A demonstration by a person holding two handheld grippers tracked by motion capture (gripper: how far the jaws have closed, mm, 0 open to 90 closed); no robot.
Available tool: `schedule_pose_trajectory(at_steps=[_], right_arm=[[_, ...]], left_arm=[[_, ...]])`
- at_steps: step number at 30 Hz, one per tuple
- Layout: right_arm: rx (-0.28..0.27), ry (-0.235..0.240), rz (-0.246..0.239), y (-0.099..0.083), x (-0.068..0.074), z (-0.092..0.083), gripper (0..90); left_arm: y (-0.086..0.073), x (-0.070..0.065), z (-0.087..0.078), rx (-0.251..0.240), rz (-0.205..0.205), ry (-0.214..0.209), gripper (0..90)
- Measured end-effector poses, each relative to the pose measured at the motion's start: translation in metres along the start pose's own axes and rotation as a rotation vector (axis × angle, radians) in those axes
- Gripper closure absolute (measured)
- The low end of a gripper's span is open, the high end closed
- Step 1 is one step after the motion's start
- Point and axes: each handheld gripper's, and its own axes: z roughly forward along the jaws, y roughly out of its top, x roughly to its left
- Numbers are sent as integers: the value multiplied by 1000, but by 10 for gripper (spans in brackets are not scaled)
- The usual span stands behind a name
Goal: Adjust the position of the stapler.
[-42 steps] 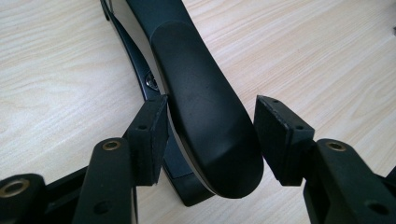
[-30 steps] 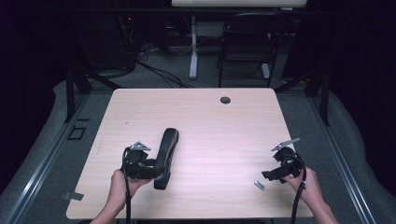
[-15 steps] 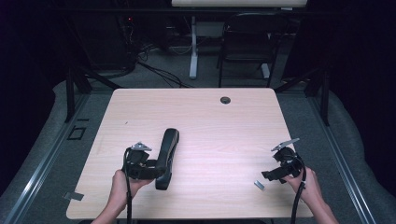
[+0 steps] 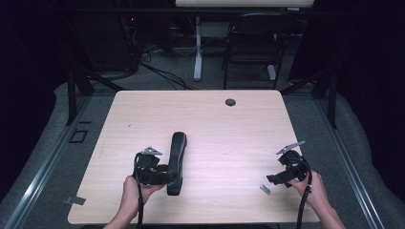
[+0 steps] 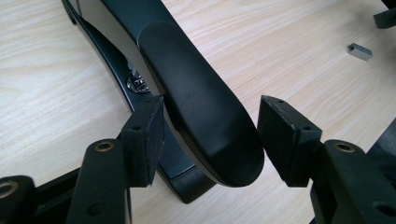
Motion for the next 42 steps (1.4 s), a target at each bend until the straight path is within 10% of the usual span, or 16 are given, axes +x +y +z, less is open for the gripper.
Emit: schedule_pose_trajectory(at_steps=[24, 34, 42], right_arm=[[-8, 1, -3, -1, -1, -2, 33], [-18, 6, -1, -2, -1, -4, 33], [-16, 1, -3, -1, 1, -4, 33]], left_arm=[[3, 2, -4, 43, 111, -189, 450], [0, 17, -22, 19, 161, -163, 638], [-1, 10, -4, 61, 189, -94, 900]])
